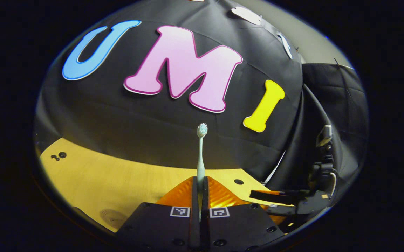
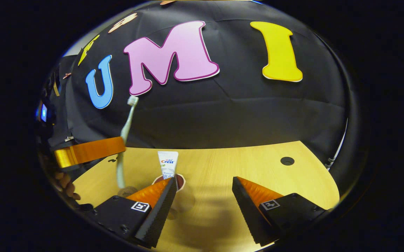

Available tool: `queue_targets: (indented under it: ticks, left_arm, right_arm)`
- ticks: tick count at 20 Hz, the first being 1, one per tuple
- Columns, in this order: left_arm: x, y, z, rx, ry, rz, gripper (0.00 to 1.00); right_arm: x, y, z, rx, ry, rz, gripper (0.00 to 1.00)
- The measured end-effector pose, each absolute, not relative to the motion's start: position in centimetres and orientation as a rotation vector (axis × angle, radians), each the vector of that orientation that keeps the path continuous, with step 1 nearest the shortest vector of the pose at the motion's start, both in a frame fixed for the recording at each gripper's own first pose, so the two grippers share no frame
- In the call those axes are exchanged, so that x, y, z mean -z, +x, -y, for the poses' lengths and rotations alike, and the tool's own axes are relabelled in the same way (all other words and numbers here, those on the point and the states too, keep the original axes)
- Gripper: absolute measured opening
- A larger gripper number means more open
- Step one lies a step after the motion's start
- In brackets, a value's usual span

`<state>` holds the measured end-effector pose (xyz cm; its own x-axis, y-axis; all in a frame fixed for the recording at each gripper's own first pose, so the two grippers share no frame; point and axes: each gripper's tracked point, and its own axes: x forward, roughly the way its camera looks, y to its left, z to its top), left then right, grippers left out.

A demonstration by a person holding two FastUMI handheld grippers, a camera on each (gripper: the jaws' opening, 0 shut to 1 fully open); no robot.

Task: Put the toothbrush and toothpaste on the desktop into the cup, then pick up the cup and place it on the coaster on the desktop.

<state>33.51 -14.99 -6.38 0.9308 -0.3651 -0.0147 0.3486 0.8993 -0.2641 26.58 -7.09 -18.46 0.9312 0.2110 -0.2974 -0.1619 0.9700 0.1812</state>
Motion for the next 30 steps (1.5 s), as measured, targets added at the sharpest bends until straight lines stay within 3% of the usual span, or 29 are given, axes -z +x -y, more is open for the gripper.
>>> queue_targets:
  ticks: [8, 9, 11, 19, 21, 25, 26, 27, 28, 30]
  left_arm:
    - [9.9, 37.7, 18.7, 0.392, -0.202, 0.015, 0.06]
    - [10.2, 37.7, 18.8, 0.393, -0.199, 0.024, 0.12]
    - [10.6, 37.9, 19.1, 0.401, -0.189, 0.045, 0.07]
    - [13.8, 37.7, 18.3, 0.34, -0.228, 0.052, 0.12]
    - [14.7, 36.8, 18.5, 0.351, -0.265, 0.041, 0.18]
    - [15.7, 35.4, 18.5, 0.348, -0.244, 0.005, 0.43]
    - [15.9, 35.0, 18.4, 0.344, -0.226, -0.012, 0.6]
    - [16.2, 34.7, 18.1, 0.336, -0.21, -0.027, 0.6]
    - [16.0, 33.8, 17.9, 0.337, -0.201, -0.039, 0.83]
    - [15.6, 32.4, 17.1, 0.335, -0.207, -0.054, 0.92]
  right_arm:
    - [21.2, 25.3, 11.4, -0.099, 0.146, -0.379, 0.98]
    - [21.1, 25.3, 11.6, -0.092, 0.149, -0.376, 0.98]
    - [21.8, 24.8, 11.7, -0.095, 0.143, -0.39, 0.98]
    - [22.8, 23.7, 10.8, -0.131, 0.125, -0.418, 0.98]
    - [23.1, 23.7, 11.0, -0.13, 0.107, -0.414, 0.98]
    - [23.5, 23.8, 11.0, -0.128, 0.126, -0.43, 0.98]
    - [23.6, 23.8, 11.0, -0.125, 0.133, -0.436, 0.98]
    - [23.6, 23.8, 10.9, -0.124, 0.143, -0.44, 0.98]
    - [23.6, 23.9, 10.7, -0.123, 0.154, -0.444, 0.98]
    - [23.3, 24.0, 10.2, -0.125, 0.179, -0.455, 0.98]
